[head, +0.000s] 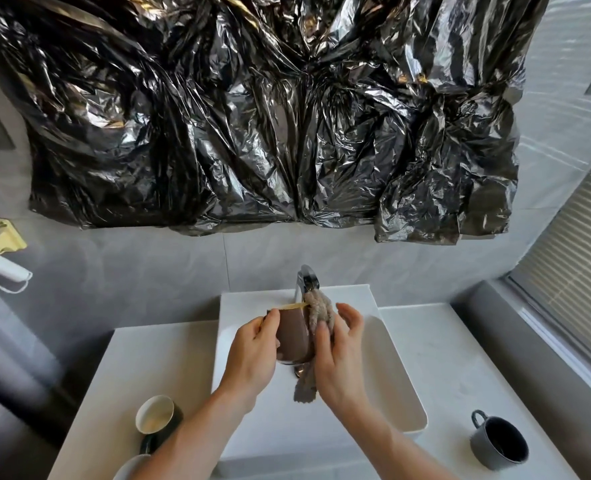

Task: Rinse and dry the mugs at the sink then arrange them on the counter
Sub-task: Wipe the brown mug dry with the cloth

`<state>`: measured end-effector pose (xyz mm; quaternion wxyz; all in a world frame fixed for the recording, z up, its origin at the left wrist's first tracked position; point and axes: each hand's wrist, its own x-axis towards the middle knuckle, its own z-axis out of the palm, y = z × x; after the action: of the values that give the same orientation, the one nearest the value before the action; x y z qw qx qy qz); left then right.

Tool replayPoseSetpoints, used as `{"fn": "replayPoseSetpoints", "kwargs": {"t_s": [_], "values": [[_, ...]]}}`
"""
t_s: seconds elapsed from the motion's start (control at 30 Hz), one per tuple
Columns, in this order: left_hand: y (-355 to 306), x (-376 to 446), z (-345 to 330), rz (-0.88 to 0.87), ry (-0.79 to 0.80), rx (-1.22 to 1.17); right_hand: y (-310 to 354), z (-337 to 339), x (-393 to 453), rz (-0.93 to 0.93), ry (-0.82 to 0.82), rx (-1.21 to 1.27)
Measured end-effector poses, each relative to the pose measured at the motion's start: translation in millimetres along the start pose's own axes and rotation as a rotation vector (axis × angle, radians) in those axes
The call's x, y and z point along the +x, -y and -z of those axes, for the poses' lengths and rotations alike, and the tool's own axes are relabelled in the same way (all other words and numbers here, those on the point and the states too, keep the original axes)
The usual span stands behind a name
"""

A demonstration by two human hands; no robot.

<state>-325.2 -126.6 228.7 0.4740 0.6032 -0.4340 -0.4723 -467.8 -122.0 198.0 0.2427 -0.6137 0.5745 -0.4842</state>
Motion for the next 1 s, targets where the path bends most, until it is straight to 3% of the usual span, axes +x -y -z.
{"fn": "replayPoseSetpoints", "kwargs": {"t_s": [0.23, 0.4, 0.57, 0.63, 0.87, 1.0], "values": [[-2.1, 12.9, 0.2, 0.047, -0.003, -0.051, -3.4, -8.3, -14.0, 0.196, 0.085, 0.064], [-0.8, 5.8, -0.3, -0.002, 0.015, 0.0, -3.3, 2.5, 0.8, 0.032, 0.051, 0.119], [-2.6, 11.0, -0.2, 0.01, 0.064, -0.095, 7.1, -7.9, -16.7, 0.317, 0.07, -0.123], [-1.9, 10.0, -1.8, 0.008, 0.073, -0.096, 4.8, -12.4, -18.5, 0.346, 0.08, -0.165], [-8.3, 3.5, -0.7, 0.049, 0.088, -0.171, 6.0, 0.7, -7.5, 0.171, 0.073, 0.11], [-14.6, -2.4, -0.7, 0.102, 0.074, -0.233, 16.5, 9.9, 3.0, -0.108, 0.044, 0.371]]}}
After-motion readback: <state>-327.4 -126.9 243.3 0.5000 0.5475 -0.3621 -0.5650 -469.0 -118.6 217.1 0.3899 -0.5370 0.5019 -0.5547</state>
